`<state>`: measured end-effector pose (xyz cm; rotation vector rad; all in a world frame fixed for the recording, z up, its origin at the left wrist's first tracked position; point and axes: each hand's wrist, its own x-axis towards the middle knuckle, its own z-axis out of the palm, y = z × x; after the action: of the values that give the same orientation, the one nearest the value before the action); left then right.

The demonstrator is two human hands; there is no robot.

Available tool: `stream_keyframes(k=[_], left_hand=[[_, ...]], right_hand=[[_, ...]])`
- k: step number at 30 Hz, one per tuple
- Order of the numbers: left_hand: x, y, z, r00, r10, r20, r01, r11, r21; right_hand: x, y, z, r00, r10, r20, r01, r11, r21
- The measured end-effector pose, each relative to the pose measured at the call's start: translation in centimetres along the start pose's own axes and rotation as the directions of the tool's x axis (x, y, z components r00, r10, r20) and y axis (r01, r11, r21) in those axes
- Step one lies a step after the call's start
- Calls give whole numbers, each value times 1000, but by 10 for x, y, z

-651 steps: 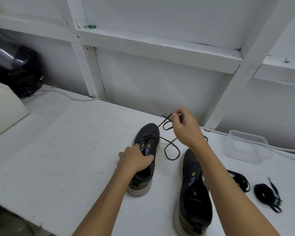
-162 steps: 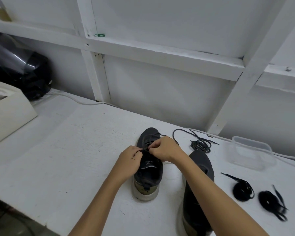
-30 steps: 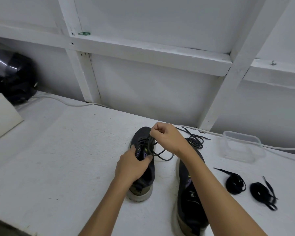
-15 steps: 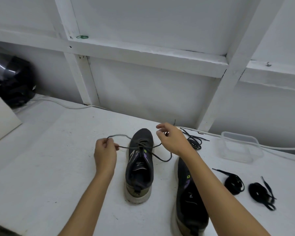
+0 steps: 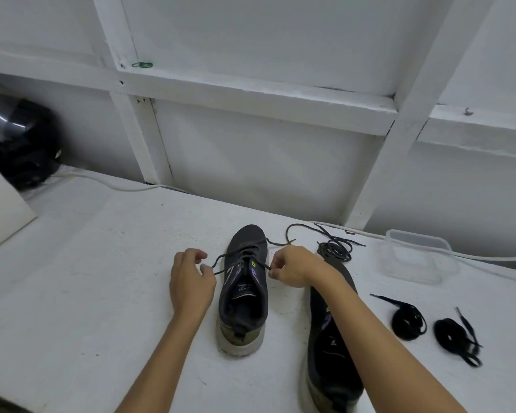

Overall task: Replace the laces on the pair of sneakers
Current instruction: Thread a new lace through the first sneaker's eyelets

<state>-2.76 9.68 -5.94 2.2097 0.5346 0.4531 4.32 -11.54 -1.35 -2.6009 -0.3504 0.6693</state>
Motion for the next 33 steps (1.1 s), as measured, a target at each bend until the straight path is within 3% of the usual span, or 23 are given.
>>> stream_keyframes(k=[5, 7, 9, 11, 12, 14, 16, 17, 18, 20, 24, 26, 27, 30, 33], left_hand=[[10, 35, -9, 967, 228, 110, -210, 966, -152], [13, 48, -12, 891, 365, 269, -334, 930, -155], [14, 61, -9, 759, 481, 439, -480, 869, -122], [12, 70, -3, 691, 520, 503, -557, 826, -88], [12, 72, 0, 712, 514, 477, -544, 835, -88], [15, 71, 3, 840, 418, 346, -384, 908, -165], [20, 62, 1, 957, 204, 208, -151, 958, -245], [22, 58, -1, 982, 102, 161, -59, 965, -254], [24, 53, -4, 990, 53, 134, -22, 974, -225], [24, 49, -9, 977, 144, 157, -117, 979, -167], [16, 76, -10, 798, 532, 282, -492, 846, -205], [12, 91, -8, 720, 626, 300, -586, 779, -222], [12, 95, -8, 711, 634, 304, -594, 773, -223], [18, 89, -13, 817, 517, 256, -439, 845, -304], [32, 71, -25, 959, 271, 87, -232, 921, -312]], right_hand=[[-13, -5, -29, 995, -38, -92, 53, 984, 168], [-20, -9, -45, 991, -40, -125, 61, 983, 172], [-27, -13, -60, 995, -47, -89, 59, 989, 137], [-33, -18, -71, 997, -67, -40, 71, 991, 111], [-36, -18, -76, 997, -77, -30, 80, 991, 105], [-40, -15, -84, 996, -79, -37, 82, 993, 85], [-45, -5, -92, 996, -58, -71, 62, 996, 64], [-48, 0, -94, 994, -51, -93, 56, 996, 63], [-49, 5, -95, 993, -47, -111, 55, 996, 67], [-50, 7, -94, 990, -60, -128, 71, 994, 86], [-47, -9, -84, 982, -134, -132, 150, 981, 121], [-45, -18, -80, 975, -169, -142, 187, 974, 129], [-45, -20, -80, 974, -172, -150, 193, 972, 135], [-48, -14, -83, 976, -141, -166, 166, 975, 149], [-54, -2, -87, 982, -102, -156, 127, 978, 165]])
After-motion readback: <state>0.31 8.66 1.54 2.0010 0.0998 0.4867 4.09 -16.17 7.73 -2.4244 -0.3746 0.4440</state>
